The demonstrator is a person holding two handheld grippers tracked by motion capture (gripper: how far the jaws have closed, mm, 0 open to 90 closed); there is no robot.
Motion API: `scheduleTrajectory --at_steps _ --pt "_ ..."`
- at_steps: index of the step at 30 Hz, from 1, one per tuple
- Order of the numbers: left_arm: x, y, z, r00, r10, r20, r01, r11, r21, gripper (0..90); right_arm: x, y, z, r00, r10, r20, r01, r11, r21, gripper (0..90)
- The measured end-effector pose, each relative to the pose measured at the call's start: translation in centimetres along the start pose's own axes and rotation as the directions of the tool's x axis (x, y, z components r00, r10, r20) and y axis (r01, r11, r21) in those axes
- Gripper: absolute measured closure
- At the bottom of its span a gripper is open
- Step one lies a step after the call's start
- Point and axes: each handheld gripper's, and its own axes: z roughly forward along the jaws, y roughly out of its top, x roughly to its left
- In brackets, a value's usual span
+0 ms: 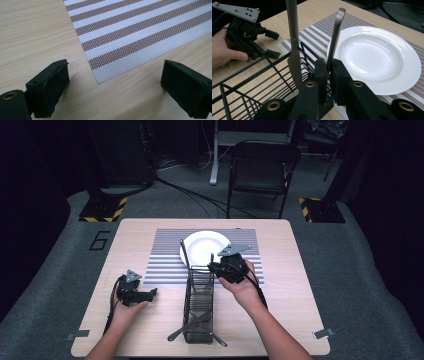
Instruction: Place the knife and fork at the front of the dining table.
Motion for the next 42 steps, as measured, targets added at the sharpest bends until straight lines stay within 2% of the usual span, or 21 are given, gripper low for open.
scheduleTrajectory --at_steps 9,15,19,21,22,32,33,42 --pt "0.0 0.0 0.0 1.0 -0.001 -0.001 0.001 1.0 -0.003 8.0 0.7 -0.1 0.3 0.9995 -0.032 0.003 0.032 0.999 0.011 84.6" --pt "0.0 0.0 0.0 1.0 0.0 0.001 0.0 1.0 0.001 8.0 0.7 -0.5 0.8 0.9997 -0.023 0.002 0.023 0.999 0.025 84.8" --pt "0.0 0.0 0.0 1.0 -0.001 0.001 0.001 1.0 0.001 8.0 1.1 -0.6 1.0 0.9985 -0.052 0.013 0.052 0.998 0.034 84.7" --pt "0.0 0.0 0.0 1.0 0.0 0.0 0.0 1.0 0.001 8.0 1.2 -0.6 1.0 0.9985 -0.052 0.017 0.051 0.998 0.04 84.6" --pt "0.0 0.0 0.0 1.0 0.0 0.0 0.0 1.0 0.001 8.0 1.3 -0.7 1.2 0.9973 -0.07 0.022 0.069 0.996 0.047 84.6" --pt "0.0 0.0 0.0 1.0 -0.001 -0.001 0.001 1.0 -0.003 8.0 1.8 -0.9 2.0 0.9961 -0.084 0.025 0.082 0.993 0.085 84.7" --pt "0.0 0.0 0.0 1.0 0.0 0.001 0.0 1.0 0.002 8.0 1.7 -0.9 2.1 0.9947 -0.1 0.023 0.098 0.992 0.083 84.7" --pt "0.0 0.0 0.0 1.0 0.0 0.001 0.0 1.0 0.001 8.0 2.0 -0.8 2.3 0.9948 -0.096 0.035 0.092 0.99 0.103 86.0"
